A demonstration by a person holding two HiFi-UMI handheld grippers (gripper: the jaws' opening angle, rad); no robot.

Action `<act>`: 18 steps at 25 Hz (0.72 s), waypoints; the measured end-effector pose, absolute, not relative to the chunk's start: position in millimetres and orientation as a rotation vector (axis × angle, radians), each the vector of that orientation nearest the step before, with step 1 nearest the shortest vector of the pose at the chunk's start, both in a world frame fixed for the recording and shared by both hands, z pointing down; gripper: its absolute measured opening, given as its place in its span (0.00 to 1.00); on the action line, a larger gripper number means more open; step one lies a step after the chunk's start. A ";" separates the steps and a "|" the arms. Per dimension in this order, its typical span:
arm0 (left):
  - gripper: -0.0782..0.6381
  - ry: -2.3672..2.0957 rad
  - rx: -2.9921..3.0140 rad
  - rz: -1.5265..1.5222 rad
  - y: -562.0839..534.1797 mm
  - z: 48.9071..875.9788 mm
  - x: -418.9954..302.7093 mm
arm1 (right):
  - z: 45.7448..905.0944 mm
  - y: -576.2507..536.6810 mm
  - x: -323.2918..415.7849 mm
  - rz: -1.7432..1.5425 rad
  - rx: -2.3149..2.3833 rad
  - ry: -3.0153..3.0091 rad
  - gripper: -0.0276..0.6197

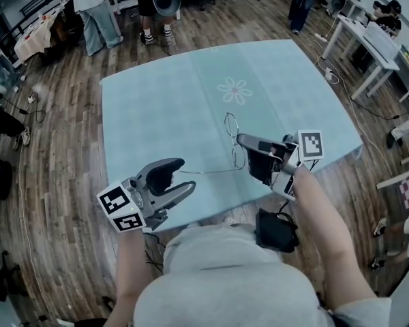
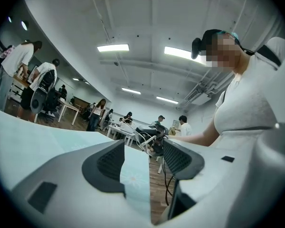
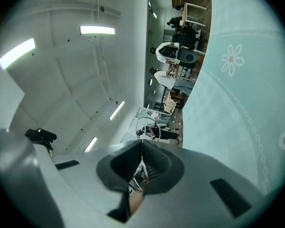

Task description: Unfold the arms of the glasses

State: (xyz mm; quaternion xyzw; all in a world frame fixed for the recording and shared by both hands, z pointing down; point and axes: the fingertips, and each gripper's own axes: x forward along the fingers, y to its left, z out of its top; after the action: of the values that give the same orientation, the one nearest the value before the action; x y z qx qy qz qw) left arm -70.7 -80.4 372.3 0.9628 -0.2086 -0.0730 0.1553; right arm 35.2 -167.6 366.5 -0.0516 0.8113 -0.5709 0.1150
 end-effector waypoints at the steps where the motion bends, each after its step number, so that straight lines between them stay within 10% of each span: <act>1: 0.45 -0.606 2.759 -0.210 -81.4 374.0 -71.2 | 367.4 -167.3 34.8 -1.673 -0.148 2.376 0.06; 18: 0.42 -0.940 2.948 -0.016 -103.9 396.7 -43.4 | 372.1 -177.1 39.6 -1.693 -0.164 2.142 0.06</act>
State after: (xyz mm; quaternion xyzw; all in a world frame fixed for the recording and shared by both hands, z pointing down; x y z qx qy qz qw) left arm -43.4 -103.9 396.7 0.9525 -0.3036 -0.0051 0.0236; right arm 39.6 -177.1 372.1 -0.0588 0.7670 -0.6063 0.2017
